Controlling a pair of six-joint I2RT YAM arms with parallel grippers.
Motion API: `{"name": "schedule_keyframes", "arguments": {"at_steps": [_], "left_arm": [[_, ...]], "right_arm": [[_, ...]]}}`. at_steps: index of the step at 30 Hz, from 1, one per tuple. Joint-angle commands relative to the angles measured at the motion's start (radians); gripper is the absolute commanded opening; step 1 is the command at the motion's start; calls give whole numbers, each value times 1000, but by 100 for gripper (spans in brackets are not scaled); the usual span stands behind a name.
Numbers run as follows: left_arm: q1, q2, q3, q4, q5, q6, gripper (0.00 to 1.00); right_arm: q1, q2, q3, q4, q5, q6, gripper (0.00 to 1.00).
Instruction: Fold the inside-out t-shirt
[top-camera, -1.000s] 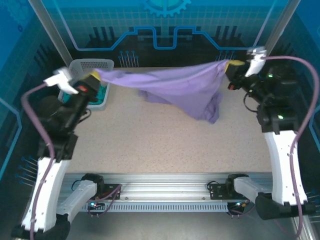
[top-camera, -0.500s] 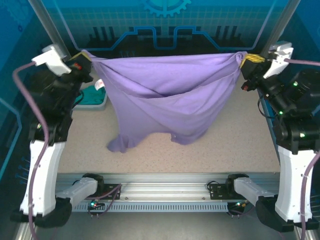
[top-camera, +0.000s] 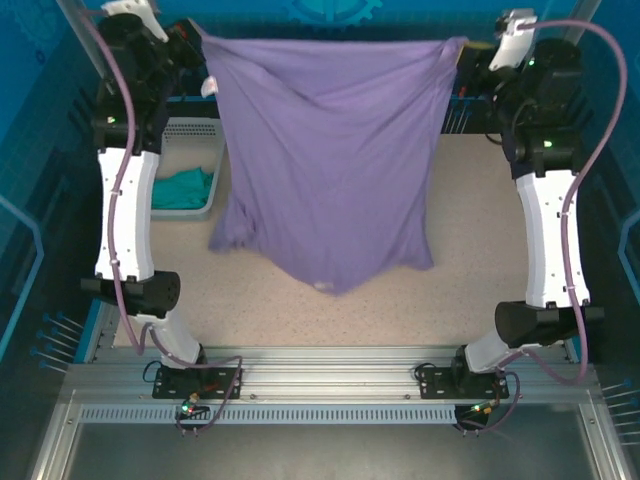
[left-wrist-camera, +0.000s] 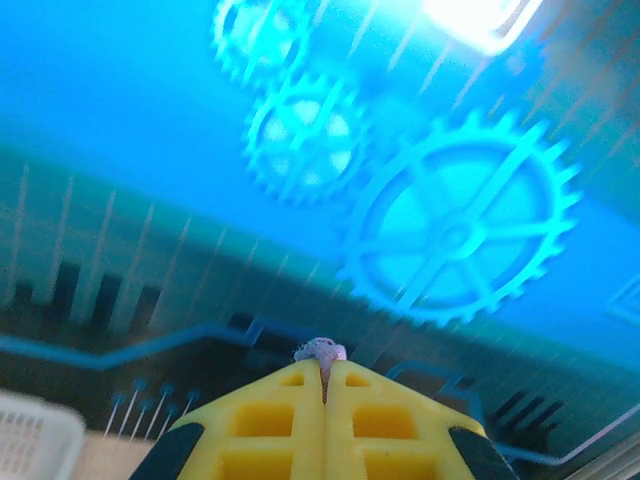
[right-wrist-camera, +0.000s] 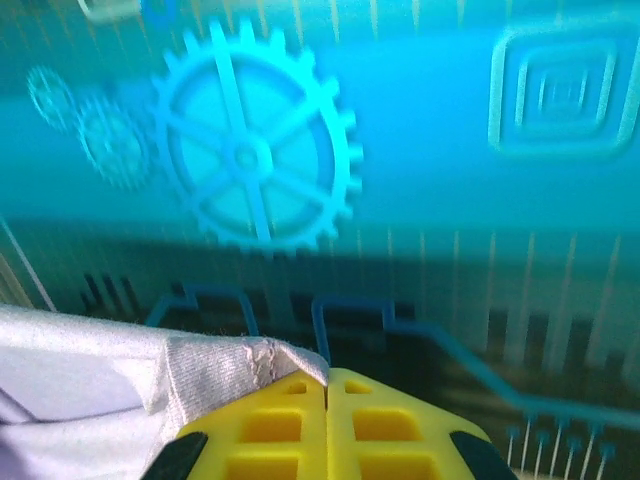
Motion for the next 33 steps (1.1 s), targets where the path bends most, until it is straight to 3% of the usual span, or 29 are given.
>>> {"name": "schedule_keyframes", "arguments": {"at_steps": [1,4,7,14,16,20,23,27,30,33], "left_arm": [[7,-107,108,-29,49,-4,0],[7,-246,-27,5,73,0,0],[7,-431,-307,60,92,1,0],[-2,-893,-1219,212,223,-175,0],[-26,-989,-1461,223,262,-196,0],[-83,-1081,-1819,196,237,-208,0],[-129,-1020,-1964,265,266,-214,0],[-186,-859,-2006,357,254,-162,5],[-201,-790,-1978,351,218,-122,26],[-243,-835,-1957,343,107,-82,51]], "right_arm": [[-24,-41,172,66,-5,31,0],[-24,-86,162,37,-28,27,0],[-24,-171,33,7,-54,5,0],[-24,-477,-626,21,-116,30,0],[-24,-538,-817,29,-124,59,0],[-23,-577,-1153,79,-182,79,0],[-23,-528,-1253,87,-220,85,0],[-22,-483,-1317,110,-237,79,0],[-24,-466,-1302,78,-244,52,0],[-24,-470,-1282,57,-264,45,0]]}}
